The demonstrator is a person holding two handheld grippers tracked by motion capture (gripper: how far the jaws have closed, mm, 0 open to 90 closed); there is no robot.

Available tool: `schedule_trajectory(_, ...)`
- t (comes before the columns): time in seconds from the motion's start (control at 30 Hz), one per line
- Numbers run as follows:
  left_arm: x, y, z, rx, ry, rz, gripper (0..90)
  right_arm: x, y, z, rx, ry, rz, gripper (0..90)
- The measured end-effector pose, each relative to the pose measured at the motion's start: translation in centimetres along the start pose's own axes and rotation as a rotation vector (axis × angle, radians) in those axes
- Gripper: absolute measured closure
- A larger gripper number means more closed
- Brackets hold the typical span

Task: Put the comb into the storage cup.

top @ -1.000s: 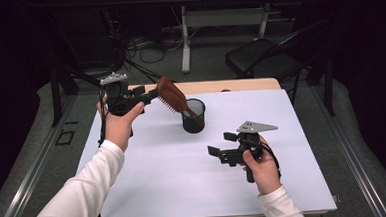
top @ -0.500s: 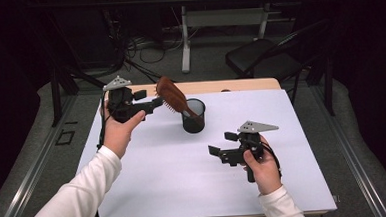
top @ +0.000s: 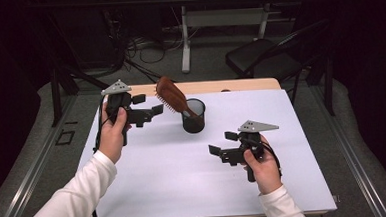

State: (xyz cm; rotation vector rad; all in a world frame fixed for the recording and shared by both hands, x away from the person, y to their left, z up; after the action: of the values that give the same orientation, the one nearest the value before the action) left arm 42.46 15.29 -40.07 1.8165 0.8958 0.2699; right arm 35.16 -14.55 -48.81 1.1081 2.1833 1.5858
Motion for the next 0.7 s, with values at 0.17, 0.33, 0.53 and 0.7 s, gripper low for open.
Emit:
schedule_trajectory(0.17,0.0,-0.3,-0.4,0.010,-0.009,0.008,15.8,0.1,0.0,0.0,0.002,0.001,-0.003,14.7)
schedule_trajectory(0.33,0.2,-0.4,-0.6,0.008,-0.009,0.002,15.9,0.1,0.0,0.0,0.000,0.001,-0.001,14.7)
schedule_trajectory(0.53,0.1,-0.6,-0.8,0.007,-0.016,0.000,15.9,0.0,0.0,-0.1,-0.001,-0.004,-0.001,14.7)
schedule_trajectory(0.7,-0.3,-0.6,-1.3,0.008,-0.034,0.010,15.9,0.1,0.6,-0.4,-0.012,-0.012,-0.016,14.7)
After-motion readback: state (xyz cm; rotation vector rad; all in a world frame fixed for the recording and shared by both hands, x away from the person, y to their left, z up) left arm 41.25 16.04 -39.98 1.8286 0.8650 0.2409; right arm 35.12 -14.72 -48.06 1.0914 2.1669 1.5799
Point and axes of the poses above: each handheld gripper's, and its own axes: z roughly forward along the jaws, y roughly out of its top, x roughly to its left, the point moved 4 cm from there along z, roughly forward along the jaws, and after that the axes turned 3 degrees about -z, right-handed, at the moved point
